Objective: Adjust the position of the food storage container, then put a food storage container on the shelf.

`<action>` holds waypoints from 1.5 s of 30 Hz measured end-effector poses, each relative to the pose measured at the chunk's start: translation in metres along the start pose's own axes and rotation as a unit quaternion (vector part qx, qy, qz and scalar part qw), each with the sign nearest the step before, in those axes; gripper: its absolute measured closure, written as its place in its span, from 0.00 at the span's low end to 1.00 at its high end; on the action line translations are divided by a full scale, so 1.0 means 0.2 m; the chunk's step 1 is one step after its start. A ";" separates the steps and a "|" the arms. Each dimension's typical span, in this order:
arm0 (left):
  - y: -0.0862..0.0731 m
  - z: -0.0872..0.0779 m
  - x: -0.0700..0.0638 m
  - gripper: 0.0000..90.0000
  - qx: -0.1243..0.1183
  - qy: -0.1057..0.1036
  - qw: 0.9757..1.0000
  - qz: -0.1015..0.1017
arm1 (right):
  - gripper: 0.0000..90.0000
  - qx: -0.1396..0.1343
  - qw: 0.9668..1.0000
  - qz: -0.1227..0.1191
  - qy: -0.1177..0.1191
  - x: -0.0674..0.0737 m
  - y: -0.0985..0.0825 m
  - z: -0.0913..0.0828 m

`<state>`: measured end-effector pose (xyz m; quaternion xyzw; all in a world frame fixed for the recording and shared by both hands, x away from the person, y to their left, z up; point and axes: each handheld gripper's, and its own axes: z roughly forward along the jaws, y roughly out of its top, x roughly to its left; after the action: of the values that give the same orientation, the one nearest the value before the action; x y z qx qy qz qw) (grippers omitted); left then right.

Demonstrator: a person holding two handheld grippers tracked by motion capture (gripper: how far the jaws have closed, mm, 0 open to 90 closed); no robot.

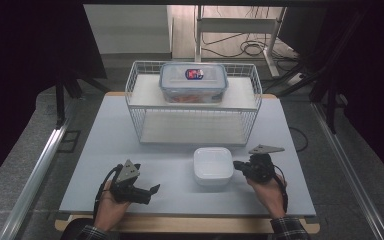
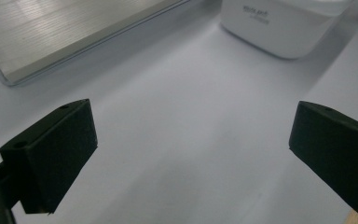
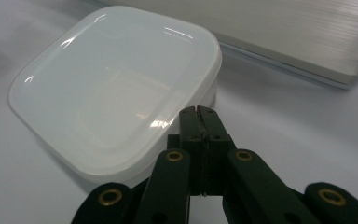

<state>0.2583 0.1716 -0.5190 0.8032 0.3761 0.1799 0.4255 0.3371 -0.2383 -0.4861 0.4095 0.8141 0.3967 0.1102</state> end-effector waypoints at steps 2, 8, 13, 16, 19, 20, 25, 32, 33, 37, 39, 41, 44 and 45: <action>0.00 0.00 0.00 0.01 0.000 -0.001 1.000 -0.001 | 0.99 0.000 1.000 -0.002 0.010 0.04 0.01 0.03; 0.00 0.00 0.00 0.01 0.000 -0.003 1.000 -0.003 | 0.99 0.000 0.999 -0.010 0.034 0.13 0.04 0.09; 0.00 0.00 0.00 0.01 -0.001 -0.006 1.000 -0.008 | 0.99 0.001 0.998 -0.018 0.053 0.19 0.05 0.14; 0.00 0.00 0.00 0.01 -0.002 -0.008 1.000 -0.011 | 0.99 0.003 0.998 -0.024 0.051 0.20 0.06 0.15; 0.00 -0.01 0.00 0.01 -0.001 -0.012 1.000 -0.017 | 0.96 -0.003 0.999 -0.025 0.040 0.20 0.05 0.13; 0.00 -0.01 0.01 0.01 -0.001 -0.014 1.000 -0.018 | 0.94 -0.006 0.999 -0.027 0.040 0.19 0.05 0.12; 0.00 0.00 0.01 0.02 0.004 -0.014 1.000 -0.022 | 0.79 -0.014 0.999 -0.025 0.045 0.18 0.04 0.08; 0.00 0.00 0.01 0.02 0.013 -0.014 0.999 -0.026 | 0.44 -0.005 0.998 -0.041 0.045 0.20 0.00 0.07; 0.00 0.00 0.01 0.02 0.014 -0.015 0.999 -0.027 | 0.41 -0.007 0.998 -0.041 0.046 0.20 0.00 0.07; 0.01 0.00 0.01 0.03 0.019 -0.017 0.999 -0.033 | 0.28 -0.024 0.998 -0.042 0.042 0.20 0.01 0.06; 0.02 0.00 0.02 0.03 0.022 -0.018 0.999 -0.035 | 0.24 -0.026 0.998 -0.040 0.042 0.19 0.01 0.06; 0.03 0.01 0.03 0.03 0.023 -0.025 0.999 -0.038 | 0.21 -0.027 0.998 -0.037 0.043 0.19 0.01 0.06; 0.05 0.01 0.04 0.03 0.023 -0.031 0.998 -0.040 | 0.18 -0.024 0.998 -0.033 0.044 0.20 0.02 0.06; 0.06 0.02 0.04 0.03 0.019 -0.040 0.998 -0.044 | 0.16 -0.021 0.998 -0.032 0.045 0.20 0.02 0.06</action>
<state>0.2717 0.1720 -0.5107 0.8005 0.3969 0.1214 0.4323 0.3199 -0.1989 -0.4854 0.3621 0.8226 0.4281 0.0945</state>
